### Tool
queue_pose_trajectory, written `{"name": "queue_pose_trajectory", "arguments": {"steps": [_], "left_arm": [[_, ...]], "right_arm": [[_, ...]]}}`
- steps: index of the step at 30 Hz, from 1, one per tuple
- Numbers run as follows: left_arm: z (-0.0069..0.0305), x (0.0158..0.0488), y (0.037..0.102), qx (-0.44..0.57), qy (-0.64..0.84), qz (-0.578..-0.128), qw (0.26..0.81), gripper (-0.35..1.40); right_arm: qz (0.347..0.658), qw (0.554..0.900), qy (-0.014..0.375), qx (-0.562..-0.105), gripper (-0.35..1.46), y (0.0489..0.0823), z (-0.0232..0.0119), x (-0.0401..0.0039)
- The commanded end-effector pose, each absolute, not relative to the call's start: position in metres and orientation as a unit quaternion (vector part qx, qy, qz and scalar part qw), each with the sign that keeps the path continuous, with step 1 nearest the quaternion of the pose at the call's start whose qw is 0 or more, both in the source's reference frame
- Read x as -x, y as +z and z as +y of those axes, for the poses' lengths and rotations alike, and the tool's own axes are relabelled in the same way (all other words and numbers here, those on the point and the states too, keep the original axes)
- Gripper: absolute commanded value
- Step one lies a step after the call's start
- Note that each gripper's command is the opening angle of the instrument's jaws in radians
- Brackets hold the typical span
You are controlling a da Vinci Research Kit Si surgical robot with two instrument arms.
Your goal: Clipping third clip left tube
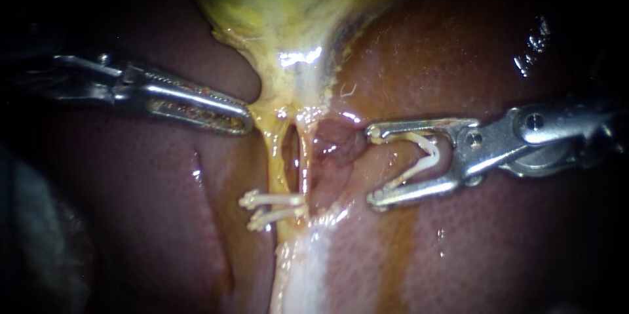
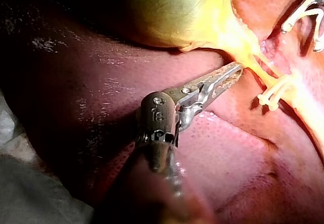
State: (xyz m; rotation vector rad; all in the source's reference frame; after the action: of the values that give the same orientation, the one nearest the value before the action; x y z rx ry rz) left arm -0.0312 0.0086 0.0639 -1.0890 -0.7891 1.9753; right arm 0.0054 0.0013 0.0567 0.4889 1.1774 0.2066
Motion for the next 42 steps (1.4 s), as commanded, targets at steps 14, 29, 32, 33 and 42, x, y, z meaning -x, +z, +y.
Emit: {"name": "queue_pose_trajectory", "arguments": {"steps": [14,29,32,33,42], "left_arm": [[0.0106,0.026,0.0588,0.429,0.763,-0.303,0.378,-0.35],[0.0103,0.0265,0.0589,0.429,0.763,-0.301,0.38,-0.35],[0.0103,0.0265,0.0589,0.429,0.763,-0.3,0.38,-0.35],[0.0103,0.0266,0.0589,0.429,0.763,-0.3,0.38,-0.35],[0.0103,0.0267,0.059,0.429,0.763,-0.3,0.38,-0.35]], "right_arm": [[0.547,0.799,0.097,-0.228,0.5,0.0562,0.0013,-0.0057],[0.526,0.768,0.192,-0.312,0.5,0.0545,0.0013,-0.0148],[0.537,0.745,0.218,-0.331,0.49,0.0547,0.0015,-0.016],[0.539,0.738,0.225,-0.338,0.49,0.0548,0.0016,-0.0163],[0.535,0.713,0.265,-0.367,0.47,0.0567,0.0025,-0.0171]]}}
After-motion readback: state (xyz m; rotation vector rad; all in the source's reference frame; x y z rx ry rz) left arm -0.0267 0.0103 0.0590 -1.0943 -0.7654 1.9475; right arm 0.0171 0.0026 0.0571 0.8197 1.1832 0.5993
